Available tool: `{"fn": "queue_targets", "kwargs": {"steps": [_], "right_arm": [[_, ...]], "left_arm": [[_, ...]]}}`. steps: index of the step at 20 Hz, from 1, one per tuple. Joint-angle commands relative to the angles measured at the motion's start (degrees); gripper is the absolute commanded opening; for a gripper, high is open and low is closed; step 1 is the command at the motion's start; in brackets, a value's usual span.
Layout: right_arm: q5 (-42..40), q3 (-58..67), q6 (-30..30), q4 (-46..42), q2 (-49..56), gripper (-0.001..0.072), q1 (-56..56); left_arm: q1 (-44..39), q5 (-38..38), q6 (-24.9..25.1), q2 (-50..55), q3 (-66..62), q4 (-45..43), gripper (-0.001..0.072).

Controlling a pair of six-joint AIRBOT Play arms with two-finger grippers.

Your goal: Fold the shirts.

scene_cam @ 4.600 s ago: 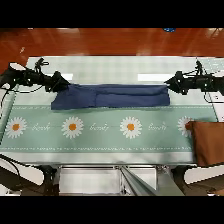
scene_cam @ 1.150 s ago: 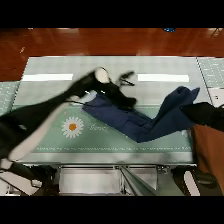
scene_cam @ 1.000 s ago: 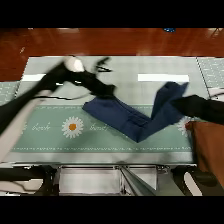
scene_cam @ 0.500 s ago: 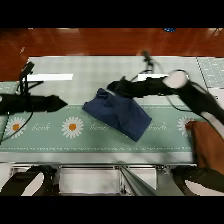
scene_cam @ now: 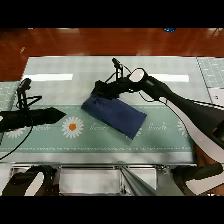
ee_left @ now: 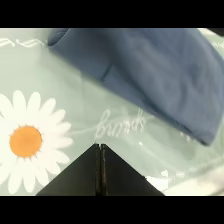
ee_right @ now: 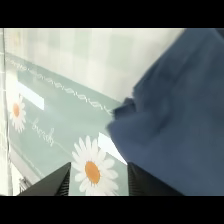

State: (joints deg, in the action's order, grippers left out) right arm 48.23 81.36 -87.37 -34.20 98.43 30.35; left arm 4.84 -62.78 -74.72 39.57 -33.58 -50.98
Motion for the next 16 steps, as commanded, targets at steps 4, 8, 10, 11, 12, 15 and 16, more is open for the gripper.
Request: {"fn": "queue_targets", "kwargs": {"steps": [4, 8, 10, 11, 12, 15, 16], "right_arm": [[23.19, 0.79, -3.61, -19.63, -14.25, 0.0411, -12.92], [23.80, -14.01, -20.61, -56.39, -39.63, 0.0411, -18.51], [19.15, -29.20, -32.30, -65.02, -51.98, 0.0411, -18.51], [15.21, -37.05, -34.53, -63.28, -56.74, 0.0412, -18.51], [11.80, -43.47, -36.24, -59.69, -59.65, 0.0412, -18.51], [1.01, -57.61, -36.63, -40.96, -60.52, 0.0414, -18.51], [-2.80, -60.46, -34.25, -34.10, -59.54, 0.0413, -18.45]], "left_arm": [[8.52, 0.04, 0.52, -0.02, -5.70, -0.02, 0.0024], [11.74, -2.93, 0.55, -0.76, -7.98, 0.72, 0.0024], [10.58, -3.54, 0.55, -0.74, -7.96, 1.68, 0.0024], [9.70, -3.58, 0.55, -0.74, -7.82, 1.68, 0.0024], [8.57, -3.91, 0.55, -0.72, -7.74, 1.68, 0.0024], [5.29, -3.85, 0.52, -0.72, -7.15, 1.68, 0.0024], [4.33, -3.76, 0.52, -0.72, -6.82, 1.68, 0.0024]]}}
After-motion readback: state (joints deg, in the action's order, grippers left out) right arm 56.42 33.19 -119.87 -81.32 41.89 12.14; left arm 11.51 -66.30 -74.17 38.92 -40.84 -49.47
